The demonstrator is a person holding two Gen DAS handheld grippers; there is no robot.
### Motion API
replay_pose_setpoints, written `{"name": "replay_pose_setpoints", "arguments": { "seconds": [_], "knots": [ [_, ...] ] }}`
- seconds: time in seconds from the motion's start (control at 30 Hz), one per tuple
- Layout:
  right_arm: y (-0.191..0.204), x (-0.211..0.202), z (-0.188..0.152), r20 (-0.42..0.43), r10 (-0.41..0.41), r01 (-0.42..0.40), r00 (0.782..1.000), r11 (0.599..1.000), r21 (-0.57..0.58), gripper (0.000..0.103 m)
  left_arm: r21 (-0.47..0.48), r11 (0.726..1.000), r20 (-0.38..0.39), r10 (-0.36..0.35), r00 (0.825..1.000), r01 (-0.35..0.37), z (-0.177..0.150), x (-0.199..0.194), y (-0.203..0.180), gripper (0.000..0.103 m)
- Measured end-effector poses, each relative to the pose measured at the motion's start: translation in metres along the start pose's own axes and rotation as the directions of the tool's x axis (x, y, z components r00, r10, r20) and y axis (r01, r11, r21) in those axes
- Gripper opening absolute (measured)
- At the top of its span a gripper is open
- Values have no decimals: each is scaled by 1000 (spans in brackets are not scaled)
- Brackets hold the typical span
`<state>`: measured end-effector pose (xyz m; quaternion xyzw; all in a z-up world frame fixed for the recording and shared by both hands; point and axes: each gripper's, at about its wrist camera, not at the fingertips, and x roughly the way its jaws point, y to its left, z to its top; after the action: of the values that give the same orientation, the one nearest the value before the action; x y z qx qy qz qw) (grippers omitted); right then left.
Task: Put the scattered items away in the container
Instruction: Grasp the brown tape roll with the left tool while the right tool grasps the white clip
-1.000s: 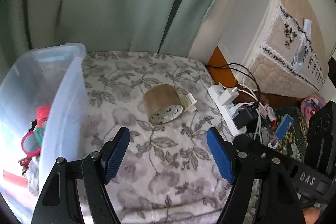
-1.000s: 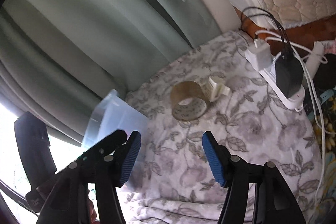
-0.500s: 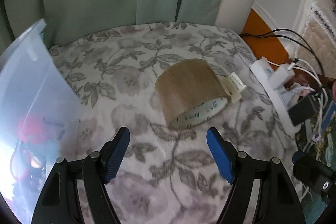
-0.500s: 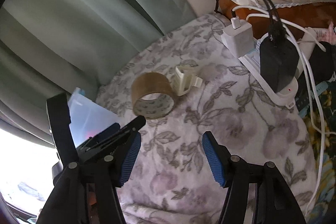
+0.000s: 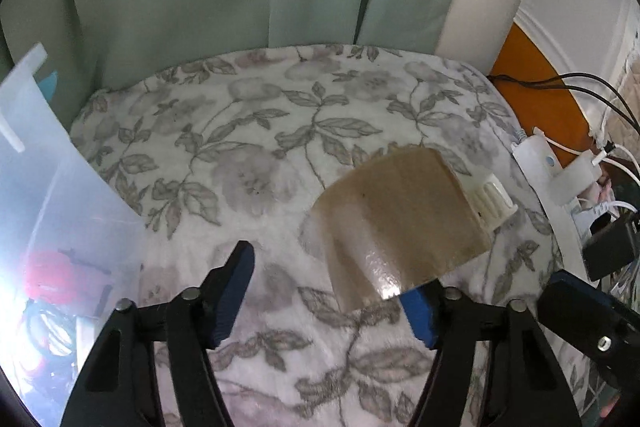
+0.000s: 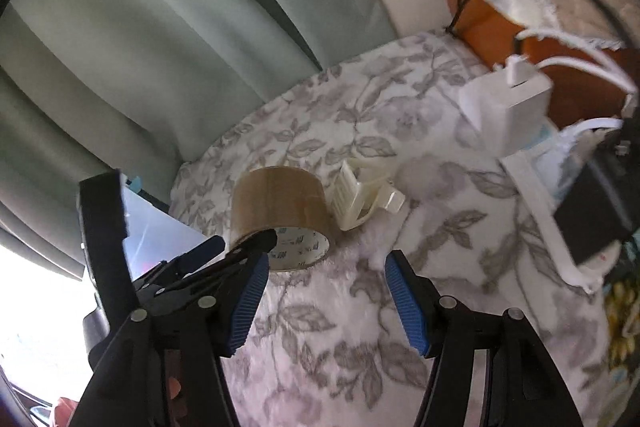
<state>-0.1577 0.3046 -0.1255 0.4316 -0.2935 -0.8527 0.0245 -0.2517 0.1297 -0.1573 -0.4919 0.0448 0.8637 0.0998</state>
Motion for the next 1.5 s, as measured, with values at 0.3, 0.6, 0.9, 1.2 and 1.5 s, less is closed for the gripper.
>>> {"name": "replay_pose_setpoints", "arguments": {
  "seconds": [0.3,0.6,0.9,1.2,1.5],
  "knots": [
    [-9,33,26,5,-67,67,998,998,-12,67,-36,999,-41,-12,999,10,0,15,12,62],
    [-20,67,37,-12,-60,60,998,994,86,67,-48,997,-28,-69,997,67,5,21,18,61],
    [-32,74,46,-17,-110,111,994,985,135,64,-21,994,-17,-108,994,107,10,26,16,61],
    [-47,74,53,-42,-104,110,994,978,176,37,-53,992,-52,-120,991,118,11,33,23,24],
    [-42,69,53,-28,-116,119,993,982,148,27,-65,991,-48,-118,992,114,11,32,21,18]
  ]
}}
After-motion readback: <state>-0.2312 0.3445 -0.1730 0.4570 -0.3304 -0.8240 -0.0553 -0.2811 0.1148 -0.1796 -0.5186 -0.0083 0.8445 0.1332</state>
